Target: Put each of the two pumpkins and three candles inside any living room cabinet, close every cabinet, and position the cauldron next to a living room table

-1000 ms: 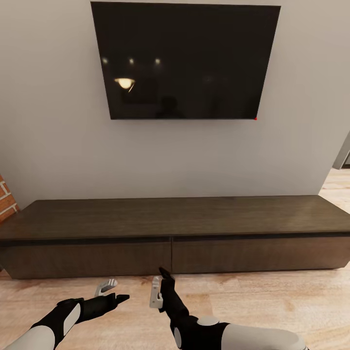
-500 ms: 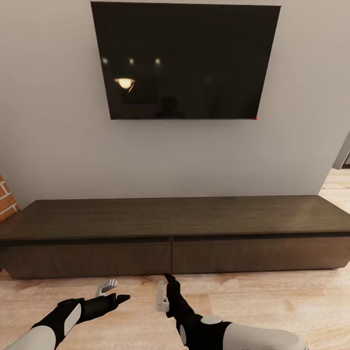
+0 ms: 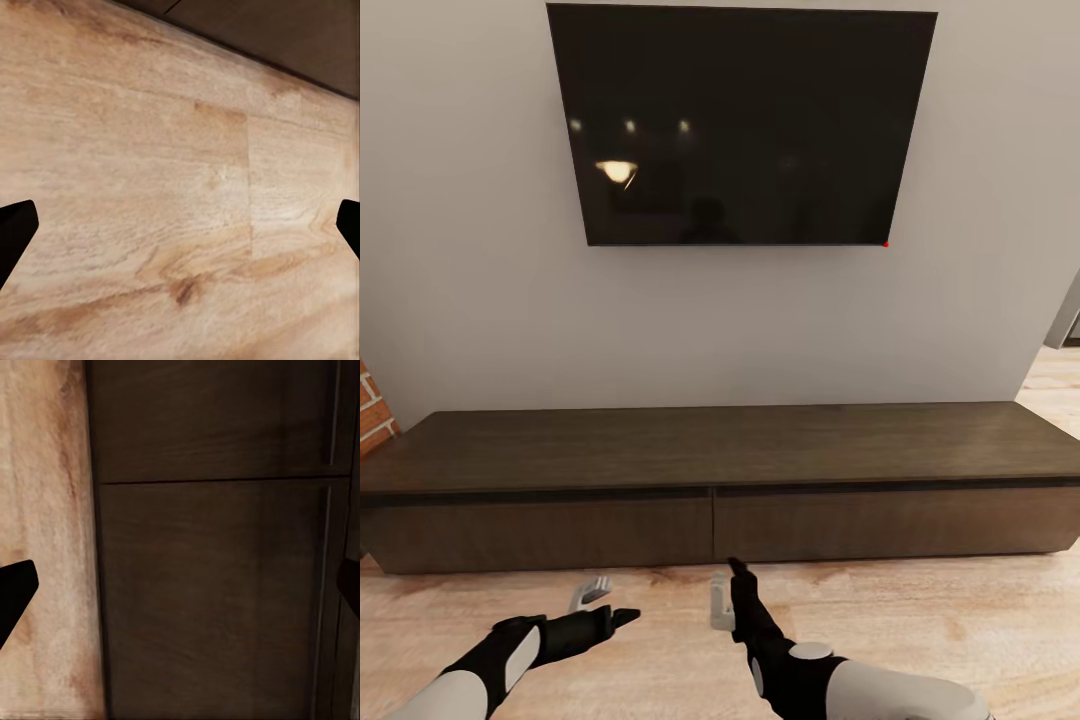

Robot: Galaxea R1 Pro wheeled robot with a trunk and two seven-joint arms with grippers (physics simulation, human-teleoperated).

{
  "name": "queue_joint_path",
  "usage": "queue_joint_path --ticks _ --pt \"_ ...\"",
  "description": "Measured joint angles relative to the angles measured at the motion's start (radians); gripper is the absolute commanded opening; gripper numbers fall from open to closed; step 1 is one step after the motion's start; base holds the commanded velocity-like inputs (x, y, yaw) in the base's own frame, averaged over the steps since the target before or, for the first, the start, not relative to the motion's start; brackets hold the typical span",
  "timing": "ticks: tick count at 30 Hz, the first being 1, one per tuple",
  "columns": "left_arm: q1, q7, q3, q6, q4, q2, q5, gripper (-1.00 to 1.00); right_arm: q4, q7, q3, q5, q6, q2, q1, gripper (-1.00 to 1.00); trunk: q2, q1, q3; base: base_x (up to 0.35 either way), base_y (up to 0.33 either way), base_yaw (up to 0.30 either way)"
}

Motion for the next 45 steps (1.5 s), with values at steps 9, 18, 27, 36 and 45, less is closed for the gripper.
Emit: queue_joint_path --ticks 9,18,27,36,45 --pt "0.000 -0.005 0.000 0.000 -0.003 -0.014 0.003 1.00 0.011 -0.012 0.003 0.001 0.000 0.000 0.000 1.00 0.000 0.000 0.000 0.000 0.000 0.000" --pt "0.000 -0.009 0.003 0.000 -0.008 -0.019 0.005 1.00 0.012 -0.014 0.003 0.002 0.001 0.000 0.000 1.00 0.000 0.000 0.000 0.000 0.000 0.000" --pt "0.000 -0.008 0.007 -0.001 -0.006 -0.026 0.006 1.00 0.006 -0.016 0.004 0.004 -0.003 0.000 0.000 1.00 0.000 0.000 0.000 0.000 0.000 0.000" --pt "0.000 -0.006 0.005 -0.003 -0.004 -0.022 0.003 1.00 -0.015 -0.025 0.007 0.006 -0.024 0.000 0.000 1.00 0.000 0.000 0.000 0.000 0.000 0.000" --pt "0.000 0.002 0.004 -0.079 0.005 -0.028 0.003 1.00 -0.020 -0.036 0.000 0.004 -0.027 0.000 0.000 1.00 0.000 0.000 0.000 0.000 0.000 0.000"
